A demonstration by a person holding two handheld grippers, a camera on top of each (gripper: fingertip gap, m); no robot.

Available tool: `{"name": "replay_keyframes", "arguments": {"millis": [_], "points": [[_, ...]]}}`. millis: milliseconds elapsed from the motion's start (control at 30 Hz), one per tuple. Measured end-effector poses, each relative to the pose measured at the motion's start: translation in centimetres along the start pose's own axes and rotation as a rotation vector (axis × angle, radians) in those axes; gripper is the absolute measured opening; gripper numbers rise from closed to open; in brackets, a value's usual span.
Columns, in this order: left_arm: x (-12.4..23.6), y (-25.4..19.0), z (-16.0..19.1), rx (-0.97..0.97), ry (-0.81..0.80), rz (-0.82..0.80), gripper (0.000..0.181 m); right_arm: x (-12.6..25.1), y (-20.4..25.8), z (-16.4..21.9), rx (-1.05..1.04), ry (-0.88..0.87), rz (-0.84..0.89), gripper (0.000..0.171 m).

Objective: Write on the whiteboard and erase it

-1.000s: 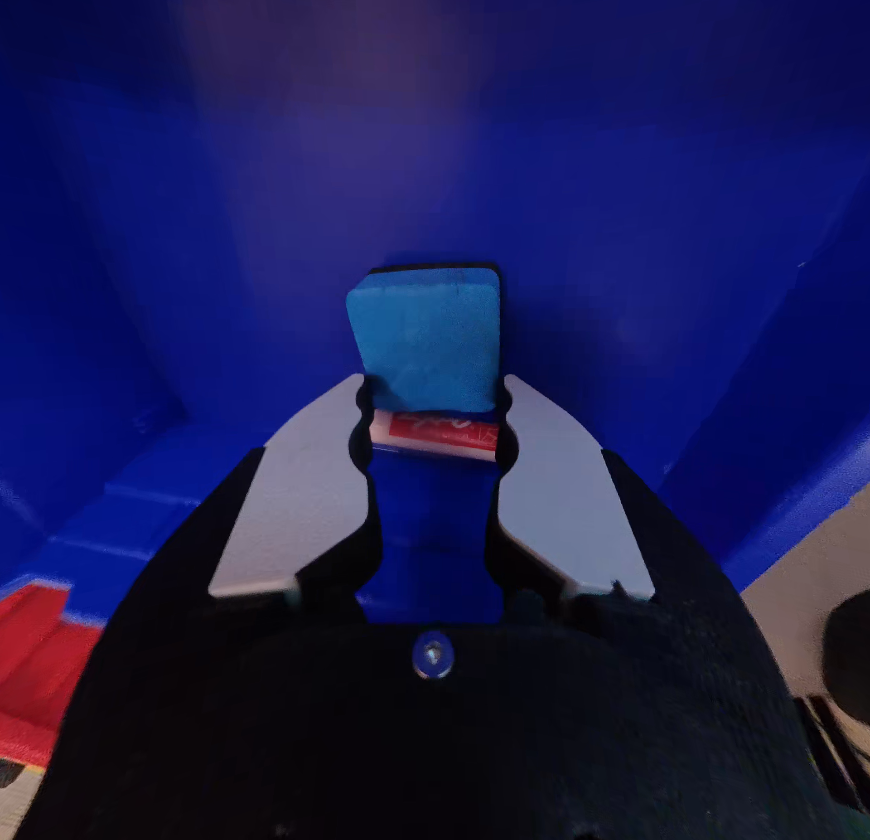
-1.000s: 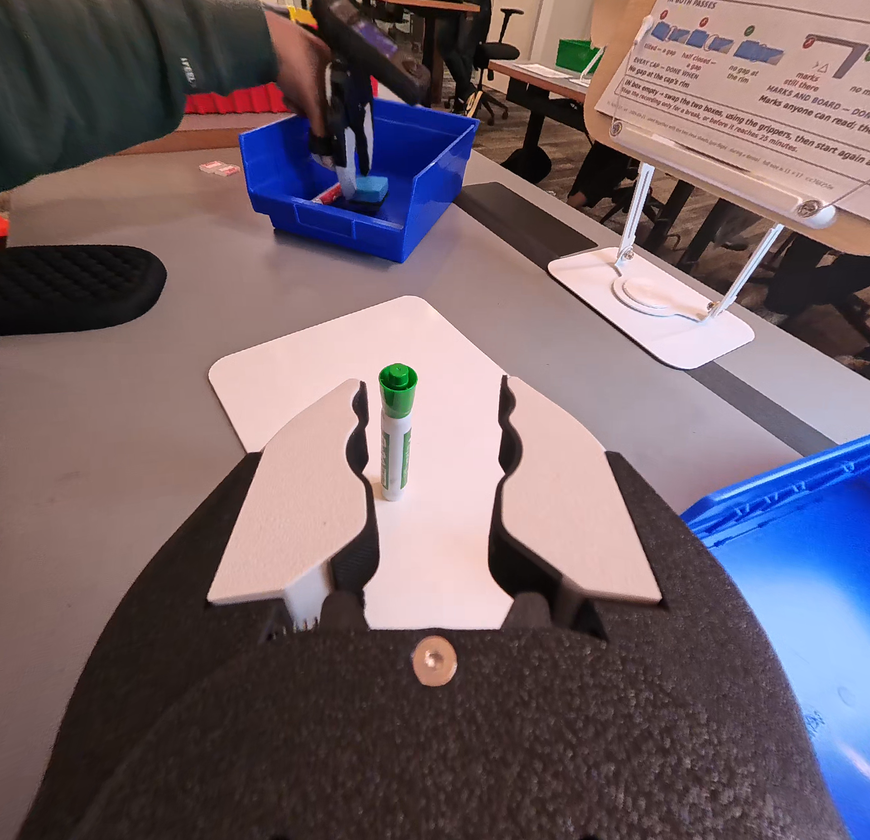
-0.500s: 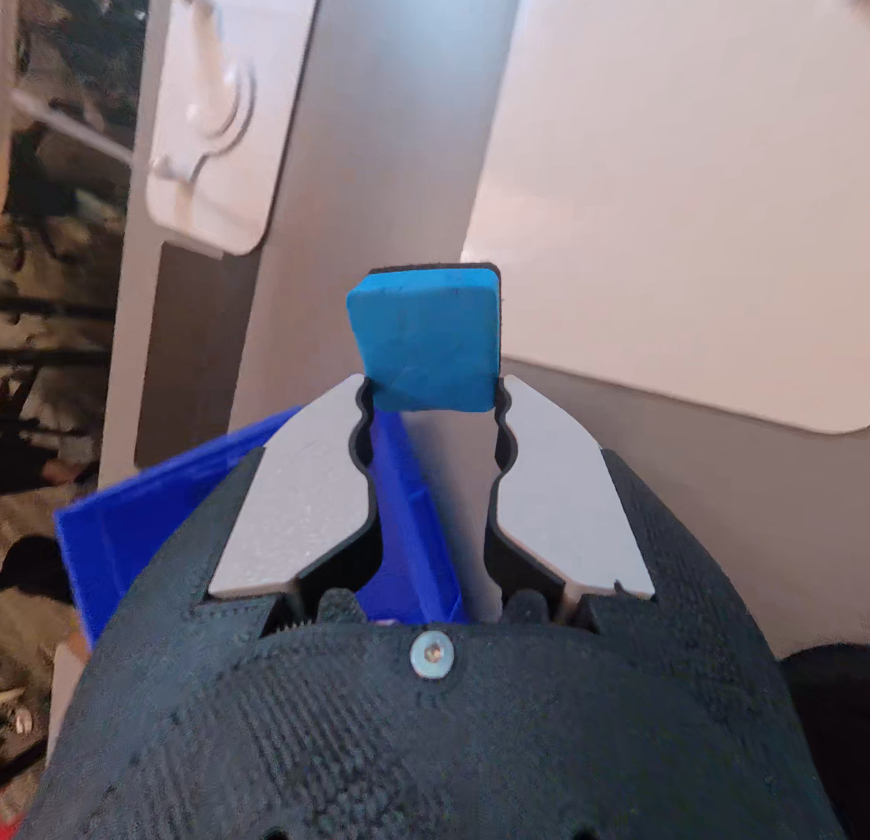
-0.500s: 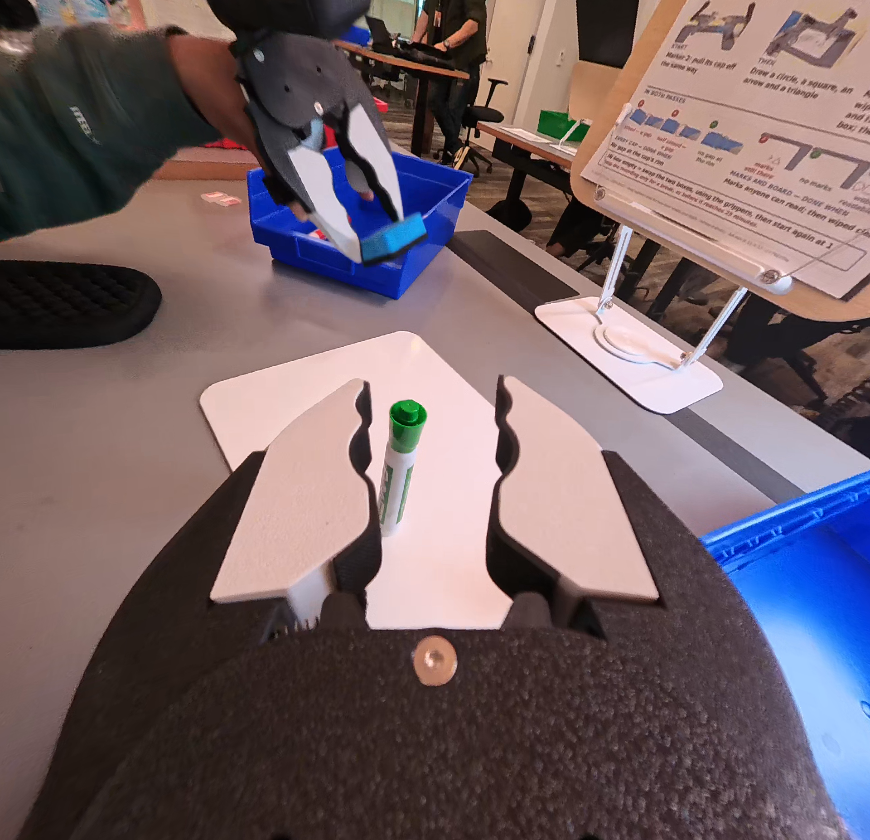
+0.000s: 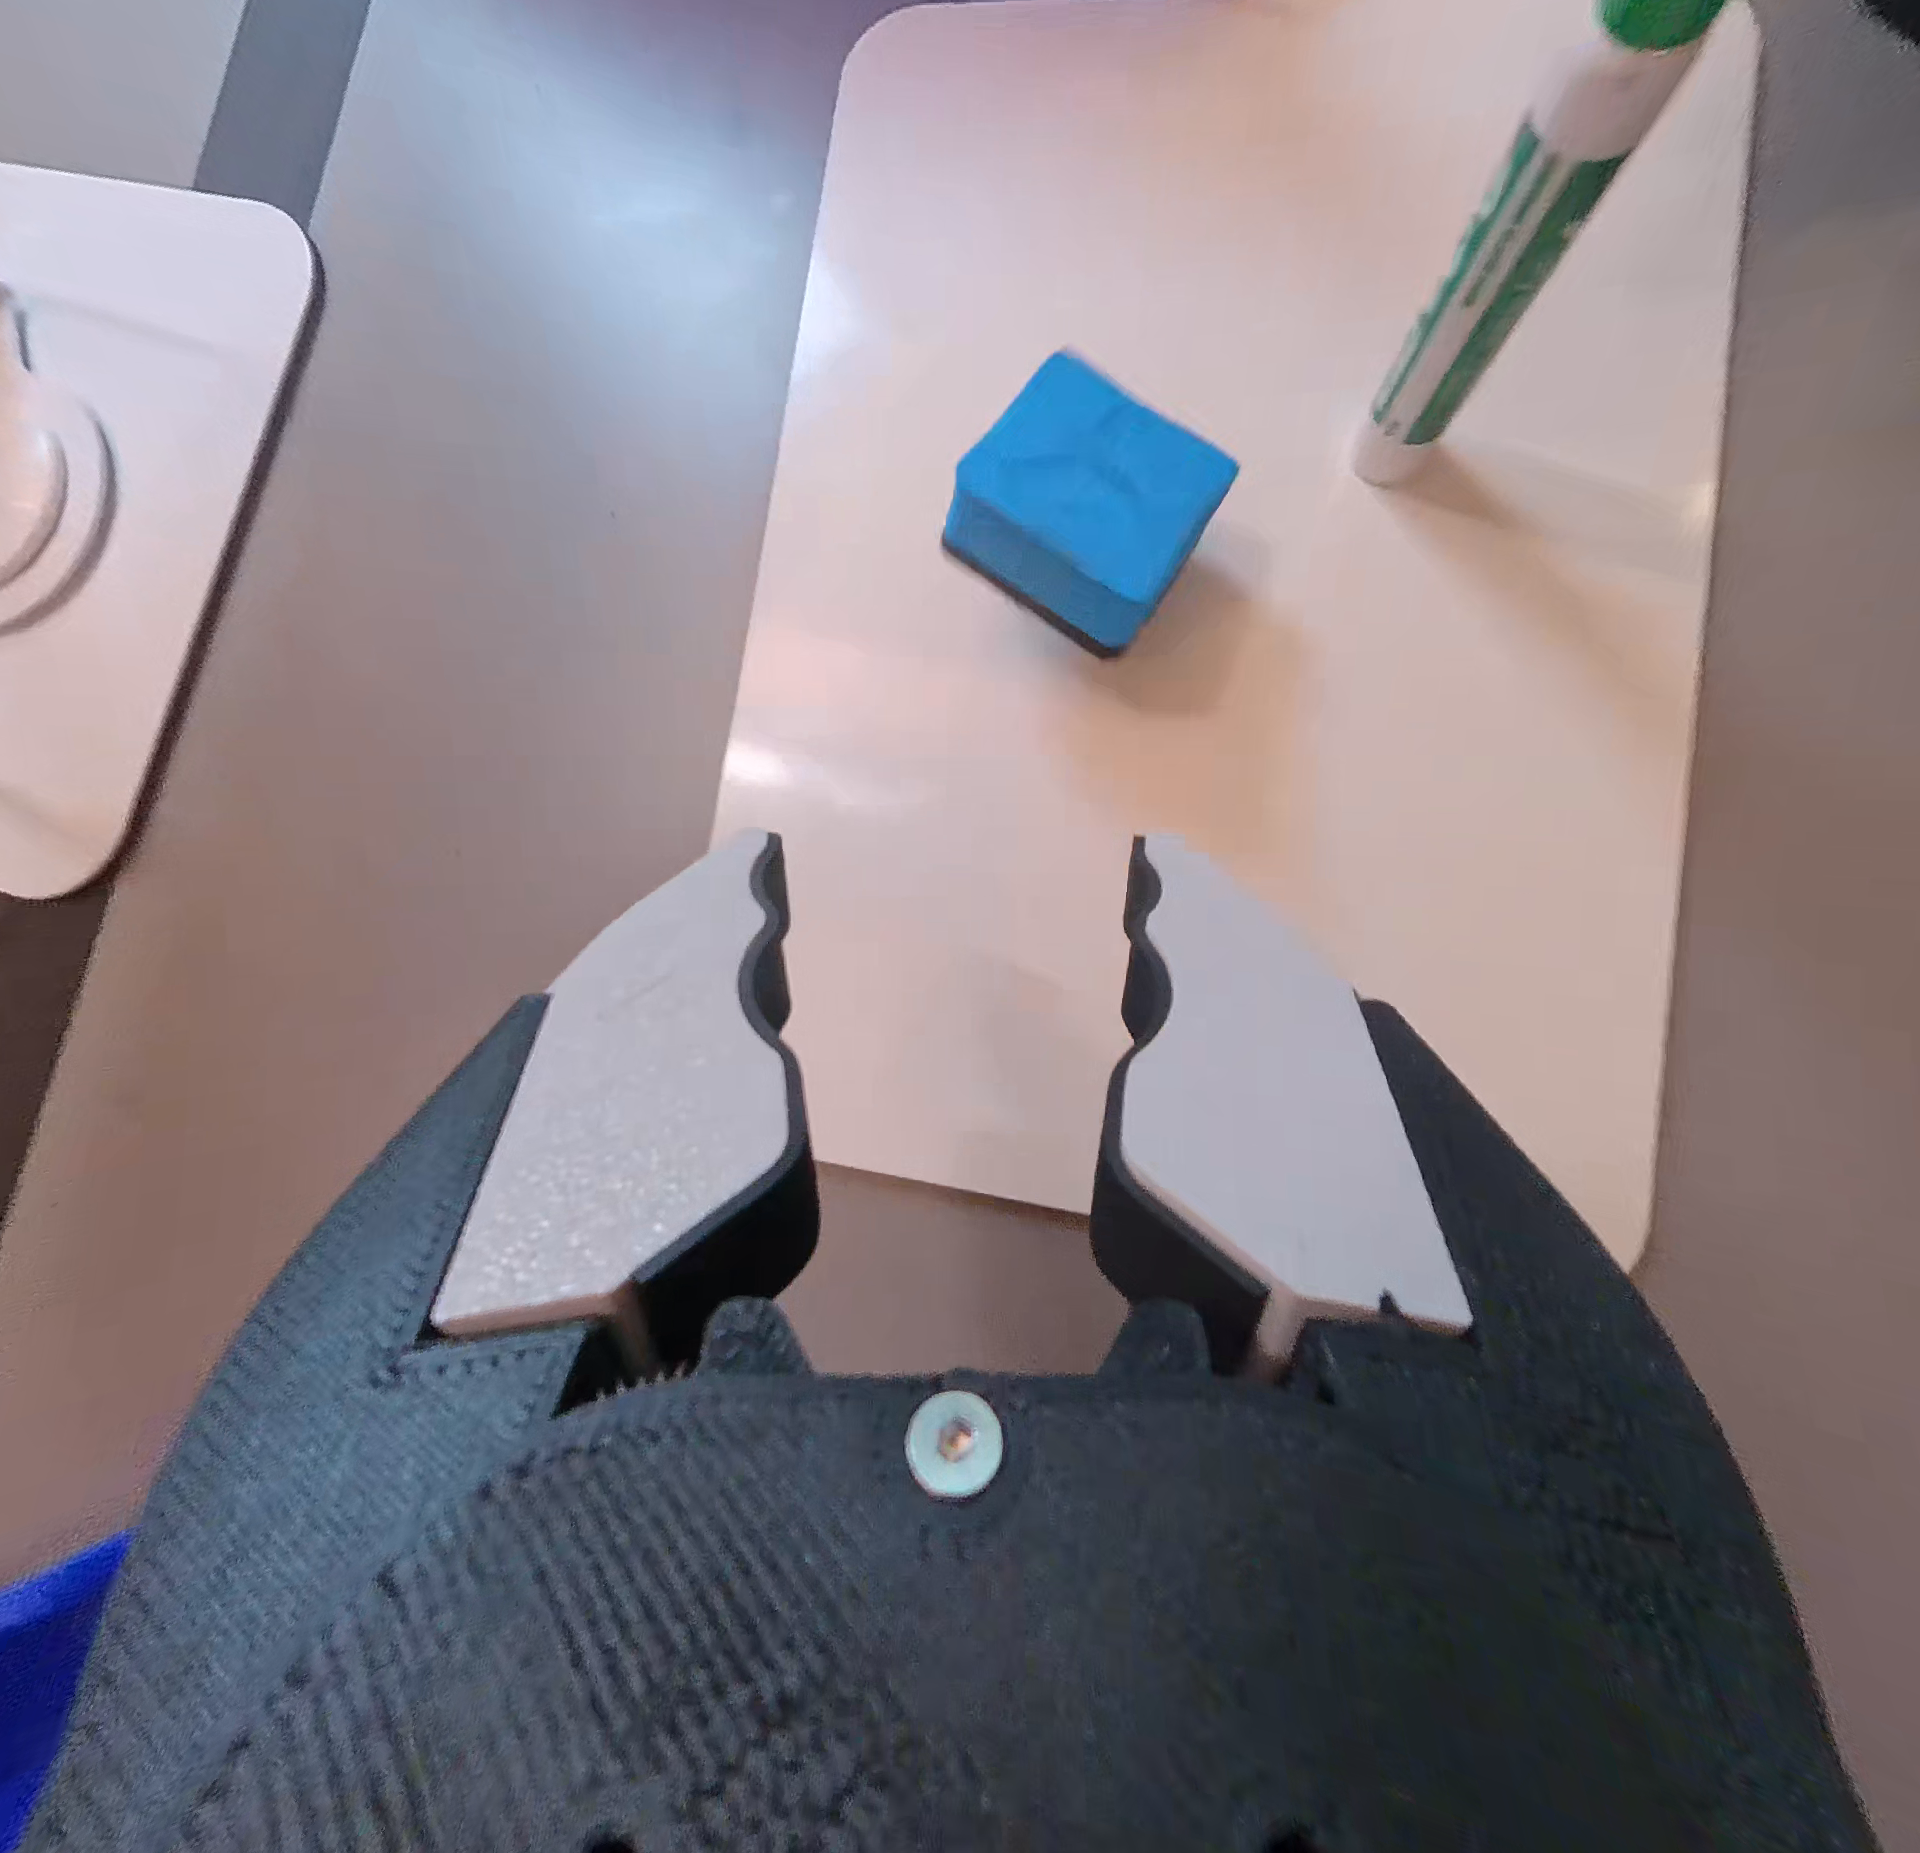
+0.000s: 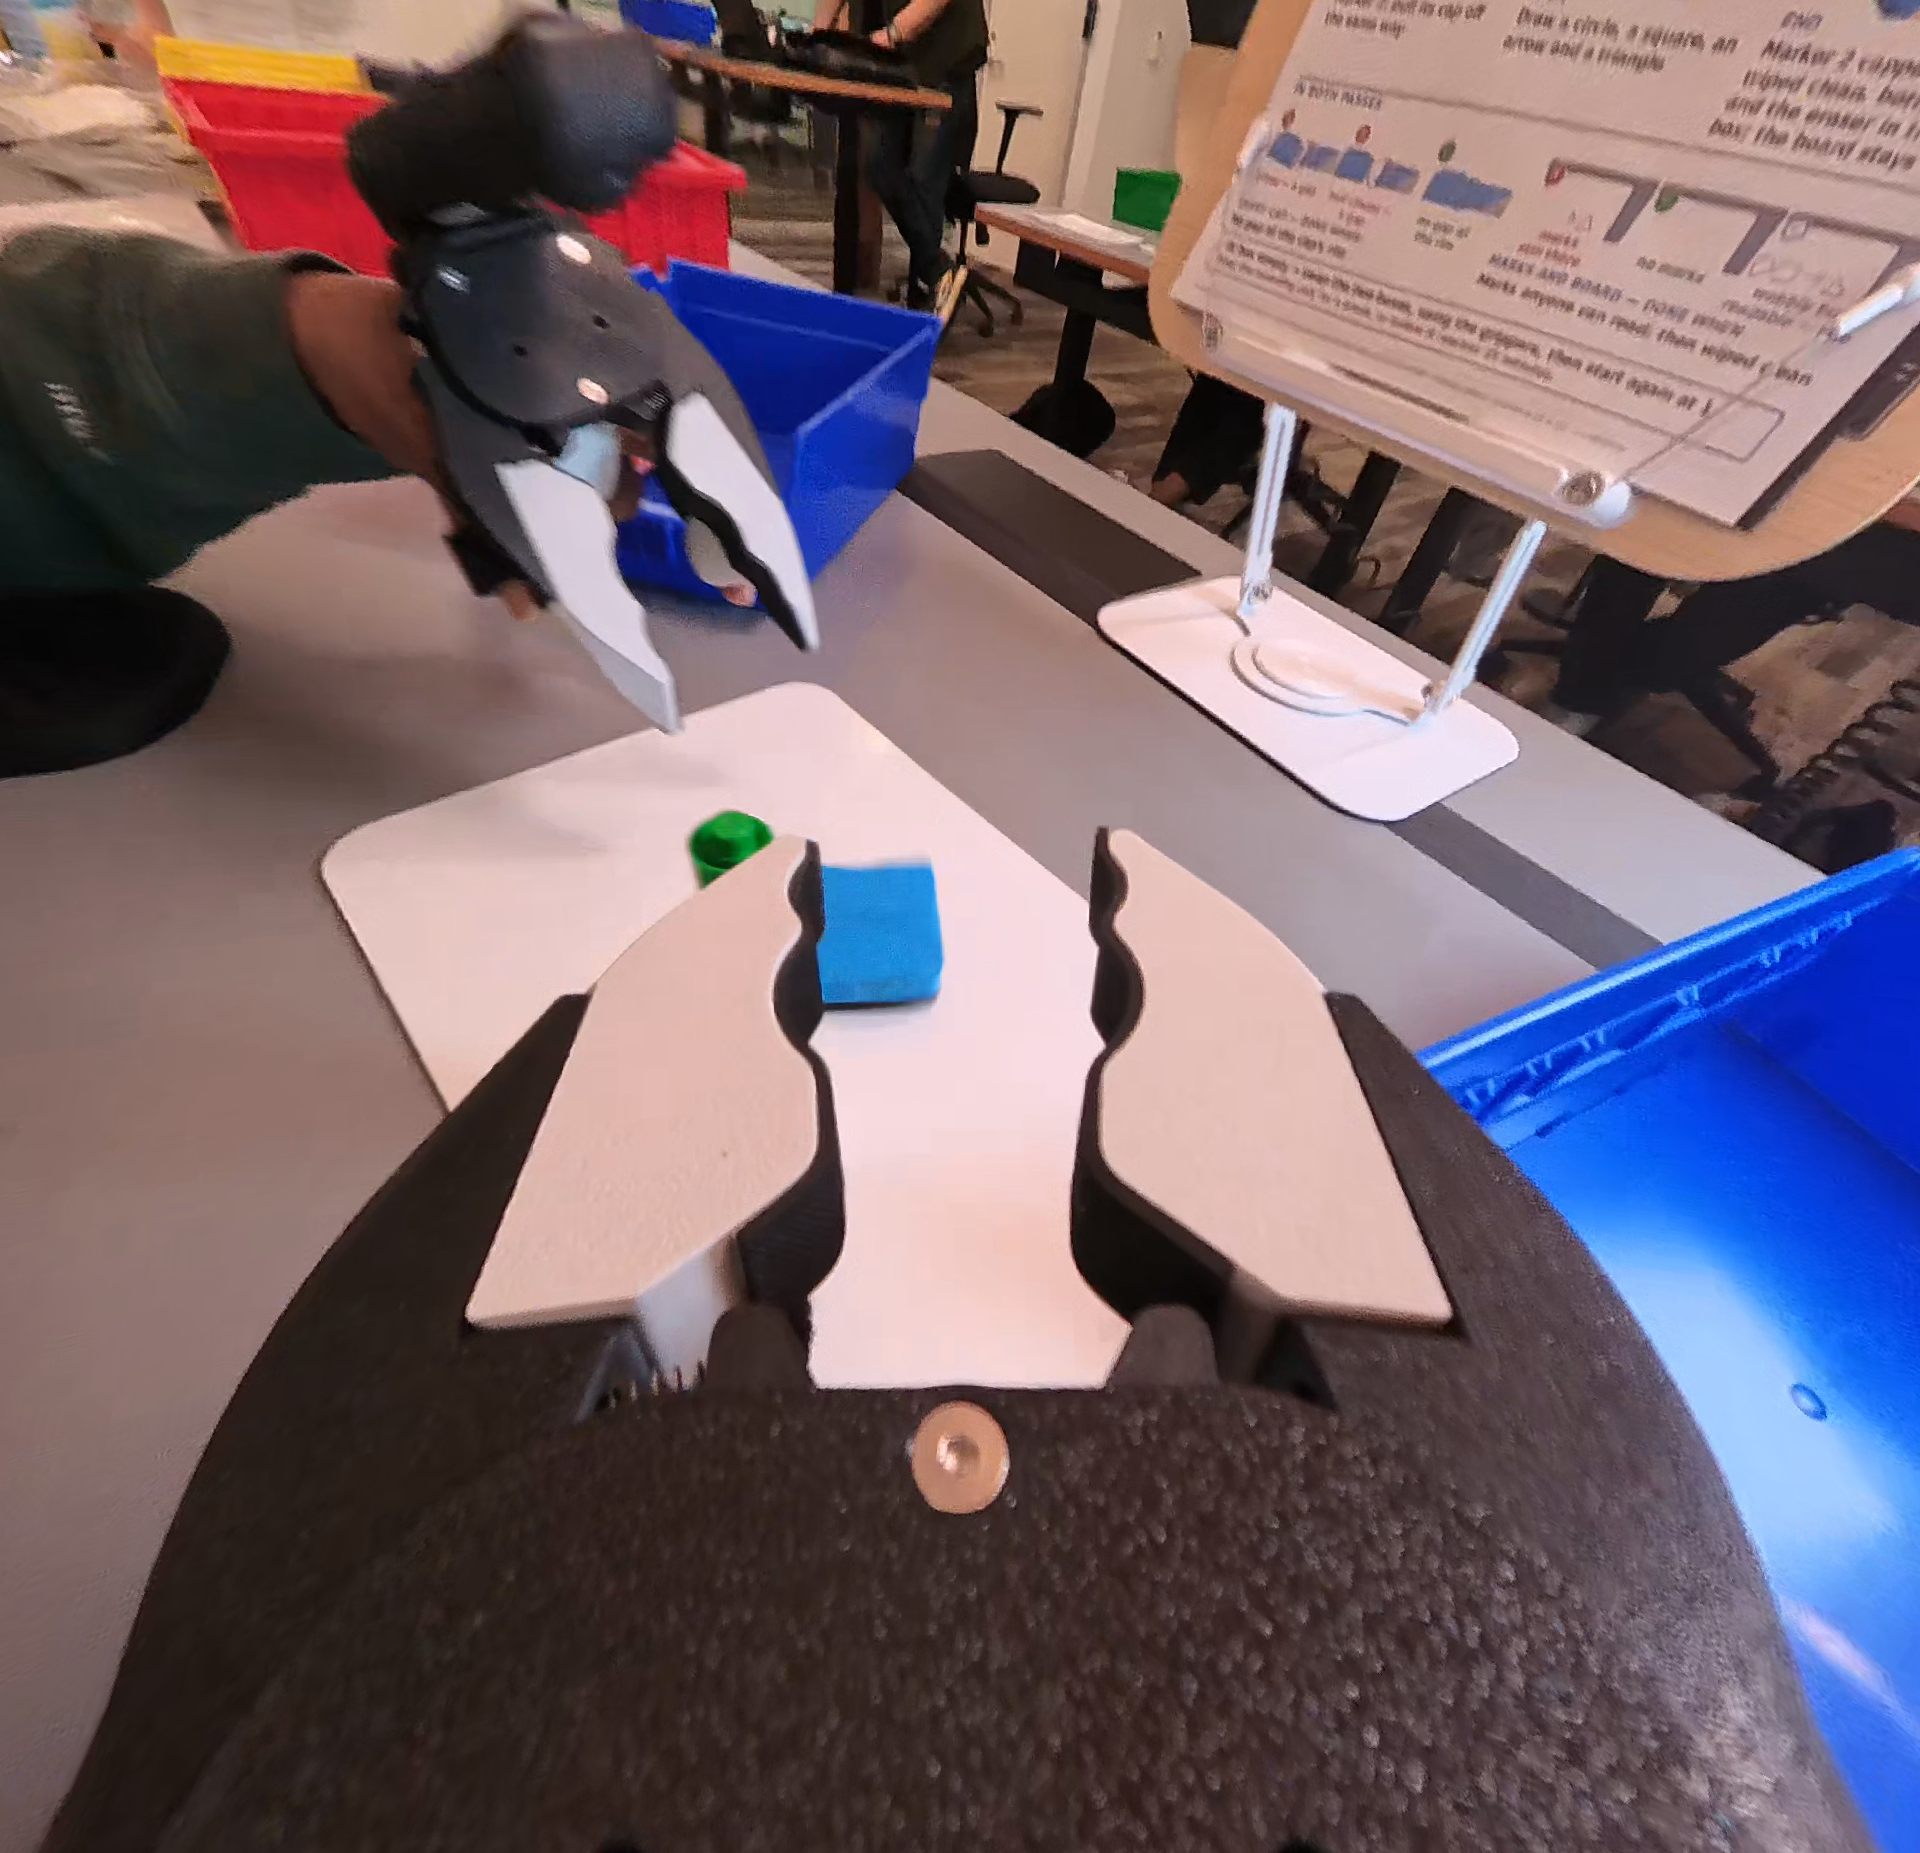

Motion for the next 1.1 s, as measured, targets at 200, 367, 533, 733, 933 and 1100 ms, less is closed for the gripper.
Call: {"name": "replay_keyframes", "arguments": {"millis": [200,367,533,733,933,1100], "points": [[1.7,-3.5,1.1,0.077,-0.114,0.028,0.058,-2.9,-2.6,3.1,-0.096,0.241,-0.063,0.048],[2.8,-6.8,1.5,0.152,-0.202,0.054,0.056,-6.0,-2.6,6.8,-0.059,0.448,-0.041,0.047],[3.6,-8.8,2.2,0.190,-0.278,0.063,0.052,-7.6,-2.2,8.9,-0.102,0.517,-0.075,0.047],[3.4,-8.6,3.1,0.233,-0.300,0.086,0.051,-9.2,-0.7,8.9,-0.192,0.558,-0.185,0.048],[3.3,-8.6,3.6,0.237,-0.297,0.091,0.051,-10.5,0.1,9.4,-0.222,0.717,-0.270,0.067],[3.4,-8.5,3.9,0.239,-0.293,0.083,0.051,-11.4,0.2,10.1,-0.163,0.850,-0.280,0.069]]}}
Point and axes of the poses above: each gripper's, where its closed fingertips meet, x back along the fingers, z out of its underside, y = z × x across the jaws, the point moved 2 cm from there along x, back along the fingers, and after that the axes turned 8 degrees about -x, right-handed, at the moved point
